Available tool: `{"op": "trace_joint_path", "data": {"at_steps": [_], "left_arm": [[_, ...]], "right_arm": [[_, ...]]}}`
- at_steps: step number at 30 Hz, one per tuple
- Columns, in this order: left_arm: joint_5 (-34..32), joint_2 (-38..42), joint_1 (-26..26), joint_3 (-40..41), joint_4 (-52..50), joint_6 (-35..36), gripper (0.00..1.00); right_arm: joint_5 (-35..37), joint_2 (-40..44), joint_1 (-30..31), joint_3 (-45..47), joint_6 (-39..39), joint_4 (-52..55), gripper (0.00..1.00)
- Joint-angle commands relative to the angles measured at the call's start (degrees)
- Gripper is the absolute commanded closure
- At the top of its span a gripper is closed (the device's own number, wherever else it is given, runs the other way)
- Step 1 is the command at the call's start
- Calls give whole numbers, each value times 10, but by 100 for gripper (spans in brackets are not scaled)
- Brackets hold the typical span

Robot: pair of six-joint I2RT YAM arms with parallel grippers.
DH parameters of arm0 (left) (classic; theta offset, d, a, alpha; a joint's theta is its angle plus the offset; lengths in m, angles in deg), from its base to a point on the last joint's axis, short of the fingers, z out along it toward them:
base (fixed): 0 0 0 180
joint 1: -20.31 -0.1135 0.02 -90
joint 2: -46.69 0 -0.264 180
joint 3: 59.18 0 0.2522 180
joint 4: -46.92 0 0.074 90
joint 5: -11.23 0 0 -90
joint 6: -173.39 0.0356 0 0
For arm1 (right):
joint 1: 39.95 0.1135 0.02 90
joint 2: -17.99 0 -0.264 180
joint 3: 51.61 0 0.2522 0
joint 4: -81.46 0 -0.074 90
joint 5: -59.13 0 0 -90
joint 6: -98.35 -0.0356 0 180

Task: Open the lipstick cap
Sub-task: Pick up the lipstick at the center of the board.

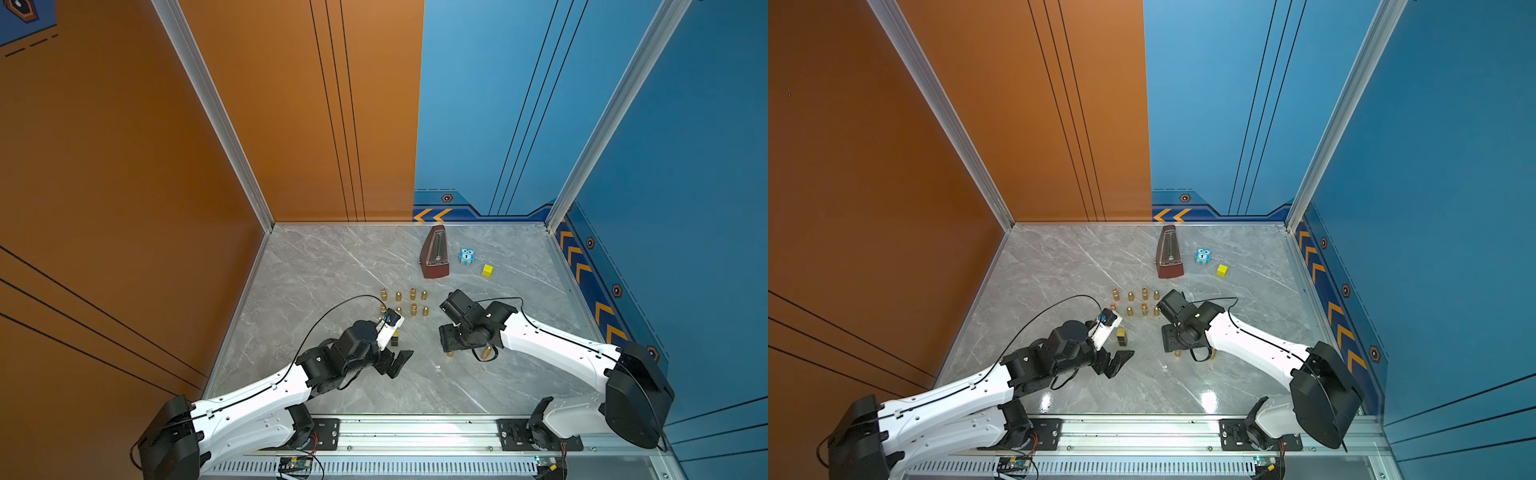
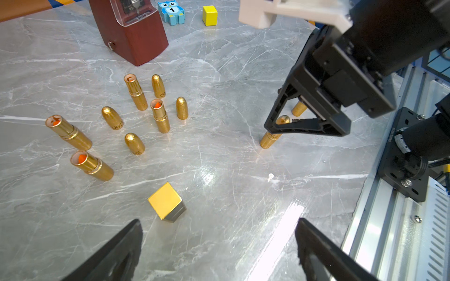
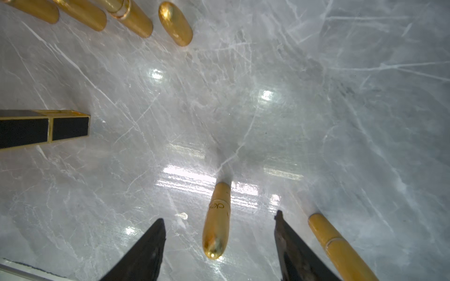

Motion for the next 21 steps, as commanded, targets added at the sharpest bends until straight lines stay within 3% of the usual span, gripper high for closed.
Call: {"op": "trace_joint_path", "data": {"at_steps": [1, 21], "left_arm": [[-24, -7, 10, -12, 8, 6, 1], [-41, -23, 19, -4, 31, 15, 1]], "right_arm": [[-10, -13, 10, 16, -27, 7, 29], [39, -84, 21, 5, -15, -27, 60]]}}
